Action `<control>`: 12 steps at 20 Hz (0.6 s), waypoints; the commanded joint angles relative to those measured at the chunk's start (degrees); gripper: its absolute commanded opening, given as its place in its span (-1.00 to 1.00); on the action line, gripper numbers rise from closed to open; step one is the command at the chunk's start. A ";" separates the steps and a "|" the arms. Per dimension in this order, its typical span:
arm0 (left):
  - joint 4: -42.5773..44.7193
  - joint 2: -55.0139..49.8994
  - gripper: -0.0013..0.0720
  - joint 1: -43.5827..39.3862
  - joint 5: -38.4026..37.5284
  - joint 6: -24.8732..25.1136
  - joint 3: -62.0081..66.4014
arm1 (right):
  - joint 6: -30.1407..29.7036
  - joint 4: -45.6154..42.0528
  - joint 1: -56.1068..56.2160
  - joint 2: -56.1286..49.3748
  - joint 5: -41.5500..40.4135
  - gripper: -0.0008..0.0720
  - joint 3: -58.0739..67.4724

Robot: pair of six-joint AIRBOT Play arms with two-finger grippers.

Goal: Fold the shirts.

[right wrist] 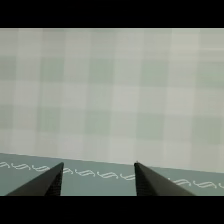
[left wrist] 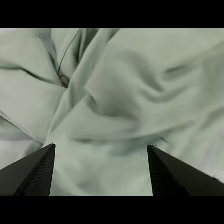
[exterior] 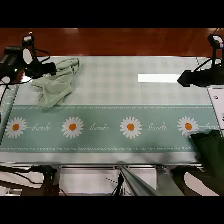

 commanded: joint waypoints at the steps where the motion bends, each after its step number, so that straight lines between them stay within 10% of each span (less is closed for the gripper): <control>1: -2.27 -6.08 1.00 1.51 -0.17 -0.44 -0.02 | 0.00 0.00 0.02 -0.04 0.13 0.47 -0.02; 4: -2.25 -8.61 0.82 1.51 -2.21 -0.44 0.00 | 0.00 0.00 0.04 -0.04 0.37 0.47 -0.02; 6: -2.16 -8.55 -0.59 1.57 -4.59 1.33 0.52 | 0.00 0.00 0.04 -0.04 0.57 0.47 -0.02; 7: -2.03 -8.39 -0.89 1.57 -6.36 2.34 1.44 | 0.00 0.00 0.04 -0.04 0.59 0.47 -0.02; 12: -2.75 -3.13 -0.89 -0.17 -11.74 2.80 11.87 | -0.02 0.02 0.02 -0.04 0.63 0.47 -0.02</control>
